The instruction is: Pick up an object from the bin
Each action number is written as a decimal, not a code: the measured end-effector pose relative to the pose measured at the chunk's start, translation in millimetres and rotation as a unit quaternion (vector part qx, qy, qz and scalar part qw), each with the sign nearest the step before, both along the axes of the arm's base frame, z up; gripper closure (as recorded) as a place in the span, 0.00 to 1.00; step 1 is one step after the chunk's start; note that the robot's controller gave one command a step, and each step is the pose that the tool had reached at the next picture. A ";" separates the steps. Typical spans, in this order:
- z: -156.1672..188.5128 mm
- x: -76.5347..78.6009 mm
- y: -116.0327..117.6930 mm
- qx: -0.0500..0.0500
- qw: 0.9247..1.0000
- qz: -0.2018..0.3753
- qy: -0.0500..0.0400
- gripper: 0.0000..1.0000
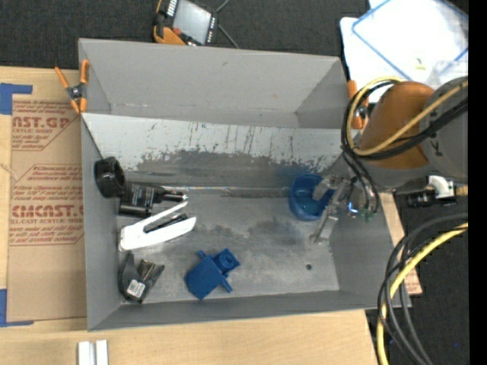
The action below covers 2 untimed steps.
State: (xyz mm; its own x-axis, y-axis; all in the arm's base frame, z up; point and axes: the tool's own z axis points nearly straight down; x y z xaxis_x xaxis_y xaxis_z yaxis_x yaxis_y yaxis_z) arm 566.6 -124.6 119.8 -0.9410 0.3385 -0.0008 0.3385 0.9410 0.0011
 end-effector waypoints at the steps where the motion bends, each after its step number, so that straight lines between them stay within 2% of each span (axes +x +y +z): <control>1: -5.1 -1.8 7.6 -0.001 1.000 0.025 -0.001 0.00; 2: -13.6 -5.1 10.1 -0.001 0.996 0.085 -0.002 0.00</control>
Offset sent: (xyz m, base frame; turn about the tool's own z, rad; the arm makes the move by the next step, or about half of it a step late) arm -0.0251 -0.0077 -0.0498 -0.0276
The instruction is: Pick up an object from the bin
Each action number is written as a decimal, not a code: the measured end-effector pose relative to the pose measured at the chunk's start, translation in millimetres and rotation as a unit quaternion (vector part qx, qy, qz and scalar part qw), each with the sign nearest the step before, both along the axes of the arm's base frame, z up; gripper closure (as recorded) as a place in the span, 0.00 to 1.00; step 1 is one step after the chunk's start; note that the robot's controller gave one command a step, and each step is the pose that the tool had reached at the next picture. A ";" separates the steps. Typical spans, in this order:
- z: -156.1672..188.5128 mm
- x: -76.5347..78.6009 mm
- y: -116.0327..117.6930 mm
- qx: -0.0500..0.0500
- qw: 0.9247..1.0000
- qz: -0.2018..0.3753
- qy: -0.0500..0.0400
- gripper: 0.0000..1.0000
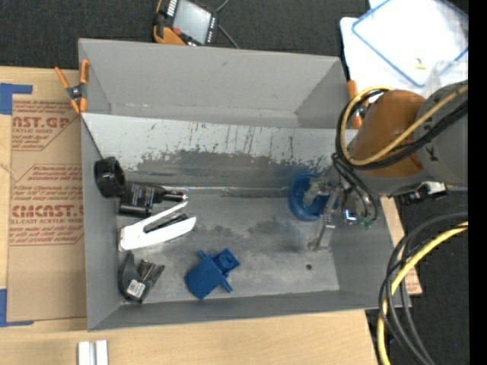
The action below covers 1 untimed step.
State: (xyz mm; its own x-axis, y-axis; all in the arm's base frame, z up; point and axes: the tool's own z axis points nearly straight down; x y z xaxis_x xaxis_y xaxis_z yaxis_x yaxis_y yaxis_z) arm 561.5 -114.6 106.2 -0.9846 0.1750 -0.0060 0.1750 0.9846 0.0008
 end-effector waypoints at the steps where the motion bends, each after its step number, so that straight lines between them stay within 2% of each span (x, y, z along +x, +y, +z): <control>1: 11.9 25.4 6.2 0.001 0.988 -0.154 -0.001 0.00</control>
Offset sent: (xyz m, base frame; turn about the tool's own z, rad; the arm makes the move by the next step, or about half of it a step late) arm 0.0032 -0.0084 0.0131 -0.0668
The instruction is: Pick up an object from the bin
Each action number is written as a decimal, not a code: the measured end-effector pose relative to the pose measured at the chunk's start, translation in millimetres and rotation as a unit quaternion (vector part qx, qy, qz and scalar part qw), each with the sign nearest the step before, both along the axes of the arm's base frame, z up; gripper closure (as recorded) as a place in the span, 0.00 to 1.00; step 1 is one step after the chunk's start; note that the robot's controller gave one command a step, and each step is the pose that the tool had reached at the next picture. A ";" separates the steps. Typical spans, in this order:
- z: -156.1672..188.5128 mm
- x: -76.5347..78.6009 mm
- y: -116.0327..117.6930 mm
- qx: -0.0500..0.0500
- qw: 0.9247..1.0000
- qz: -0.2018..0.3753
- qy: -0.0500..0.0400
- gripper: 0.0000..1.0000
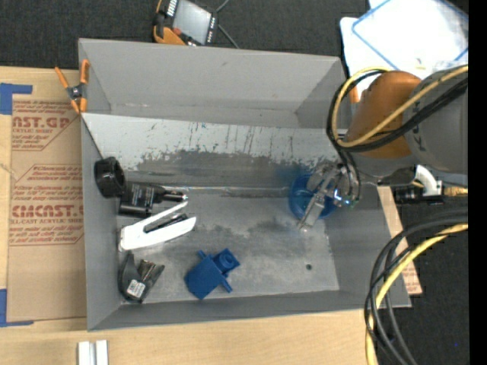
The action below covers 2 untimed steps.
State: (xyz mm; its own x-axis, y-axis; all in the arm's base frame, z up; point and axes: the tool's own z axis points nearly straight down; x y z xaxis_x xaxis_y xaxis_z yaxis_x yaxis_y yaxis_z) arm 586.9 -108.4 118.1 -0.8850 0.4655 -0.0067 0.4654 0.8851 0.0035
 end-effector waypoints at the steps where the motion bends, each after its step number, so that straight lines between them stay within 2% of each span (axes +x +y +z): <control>1: 0.8 -20.5 -13.0 -0.001 0.982 0.187 0.003 0.00; 2: 27.6 -8.1 -2.0 -0.001 1.000 -0.001 -0.002 1.00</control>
Offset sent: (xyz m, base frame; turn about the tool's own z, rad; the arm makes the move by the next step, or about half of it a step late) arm -0.0086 -0.0026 0.0279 0.0027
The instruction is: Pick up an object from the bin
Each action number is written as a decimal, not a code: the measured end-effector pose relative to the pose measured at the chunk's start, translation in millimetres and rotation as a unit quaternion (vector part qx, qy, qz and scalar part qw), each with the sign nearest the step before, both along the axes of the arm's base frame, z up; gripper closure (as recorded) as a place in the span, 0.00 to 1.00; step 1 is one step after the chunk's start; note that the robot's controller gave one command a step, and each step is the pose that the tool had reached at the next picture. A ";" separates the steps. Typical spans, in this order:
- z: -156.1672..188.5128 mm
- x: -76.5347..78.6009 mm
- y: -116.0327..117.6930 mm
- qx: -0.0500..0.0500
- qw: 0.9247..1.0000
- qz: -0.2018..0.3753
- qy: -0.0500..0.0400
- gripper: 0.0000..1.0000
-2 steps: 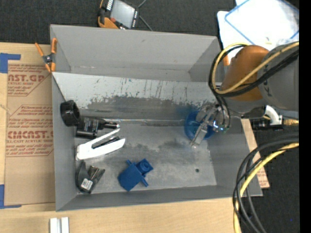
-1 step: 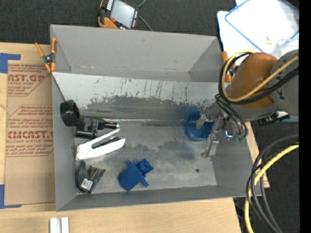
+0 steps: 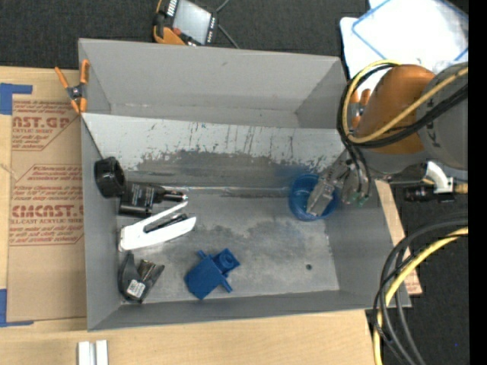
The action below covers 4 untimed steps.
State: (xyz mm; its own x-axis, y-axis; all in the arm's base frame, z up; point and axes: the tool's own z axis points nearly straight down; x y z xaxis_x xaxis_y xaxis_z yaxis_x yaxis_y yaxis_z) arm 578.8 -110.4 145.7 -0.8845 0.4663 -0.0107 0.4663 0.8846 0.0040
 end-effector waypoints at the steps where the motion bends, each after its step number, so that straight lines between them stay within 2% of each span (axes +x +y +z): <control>1: 0.0 0.0 -0.1 0.000 1.000 0.000 0.000 1.00; 3: 4.6 0.1 1.4 -0.001 1.000 0.009 -0.001 1.00; 4: -11.0 -7.0 -4.4 -0.002 0.998 0.058 -0.002 1.00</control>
Offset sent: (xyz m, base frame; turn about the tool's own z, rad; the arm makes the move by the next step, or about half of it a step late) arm -0.0014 0.0026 0.0051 -0.0054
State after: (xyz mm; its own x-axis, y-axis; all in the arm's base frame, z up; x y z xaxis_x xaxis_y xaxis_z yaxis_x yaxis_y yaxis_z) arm 571.8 -114.8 134.7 -0.9328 0.3600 -0.0158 0.3600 0.9329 0.0011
